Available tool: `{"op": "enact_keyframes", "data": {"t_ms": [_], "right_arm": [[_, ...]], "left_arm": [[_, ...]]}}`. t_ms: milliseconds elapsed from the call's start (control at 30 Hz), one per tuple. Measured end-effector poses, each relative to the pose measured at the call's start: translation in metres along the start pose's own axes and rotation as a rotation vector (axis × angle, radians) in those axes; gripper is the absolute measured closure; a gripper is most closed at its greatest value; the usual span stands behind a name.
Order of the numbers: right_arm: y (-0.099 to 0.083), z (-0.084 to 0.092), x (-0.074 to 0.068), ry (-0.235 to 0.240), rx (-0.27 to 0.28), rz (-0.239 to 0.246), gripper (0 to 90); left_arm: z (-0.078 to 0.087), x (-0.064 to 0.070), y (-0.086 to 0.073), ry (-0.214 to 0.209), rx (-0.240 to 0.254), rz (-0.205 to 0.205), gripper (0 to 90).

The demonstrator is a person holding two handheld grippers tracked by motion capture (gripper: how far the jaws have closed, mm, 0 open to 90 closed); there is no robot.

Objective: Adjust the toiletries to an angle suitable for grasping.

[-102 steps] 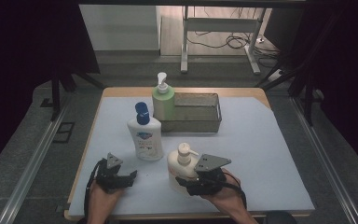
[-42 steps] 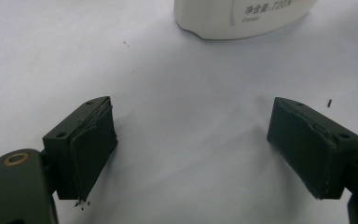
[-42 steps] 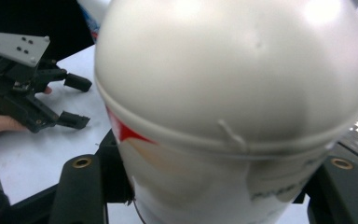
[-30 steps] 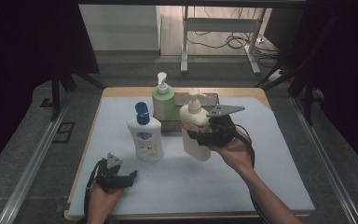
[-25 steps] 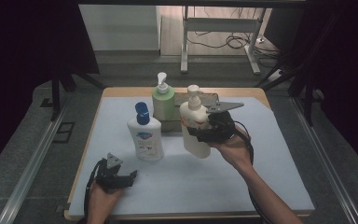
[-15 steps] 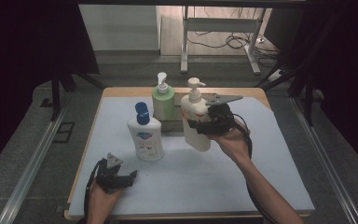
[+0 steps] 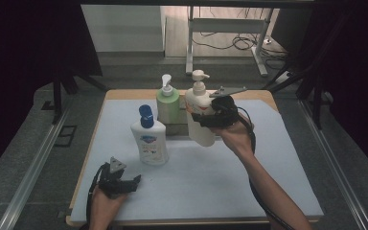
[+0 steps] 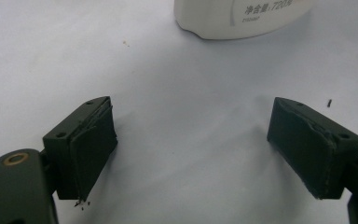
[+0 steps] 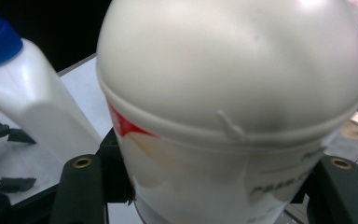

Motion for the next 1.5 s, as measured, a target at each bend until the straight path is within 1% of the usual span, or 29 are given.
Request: {"op": "enact_keyframes", "data": {"t_ms": [100,533,900,1167,1333,1500], "right_arm": [[0.006,-0.004,0.002,-0.009,0.002,-0.001,37.3],[0.013,-0.015,0.015,-0.042,0.011,-0.024,37.3],[0.02,-0.033,0.024,-0.076,0.011,-0.03,37.3],[0.022,-0.044,0.03,-0.093,0.018,-0.042,37.4],[0.024,-0.05,0.031,-0.107,0.017,-0.036,37.4],[0.024,-0.058,0.035,-0.115,0.018,-0.041,37.4]], "left_arm": [[0.0,0.0,0.0,0.0,0.0,0.0,14.9],[0.0,0.0,0.0,-0.001,0.0,0.002,14.8],[0.0,0.0,0.0,-0.001,0.0,0.002,14.8],[0.0,0.0,0.0,-0.001,0.0,0.003,14.8],[0.0,0.0,0.0,-0.001,0.0,0.003,14.8],[0.0,0.0,0.0,-0.002,-0.003,0.003,14.8]]}}
Point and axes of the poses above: each handheld gripper's, and its own axes: z roughly backward along the jaws, y roughly out of its top, x roughly to its right, the point moved 2 cm from there along -z, roughly forward along the jaws, and after that the axes turned 11 degrees about x, right-handed, at the moved point
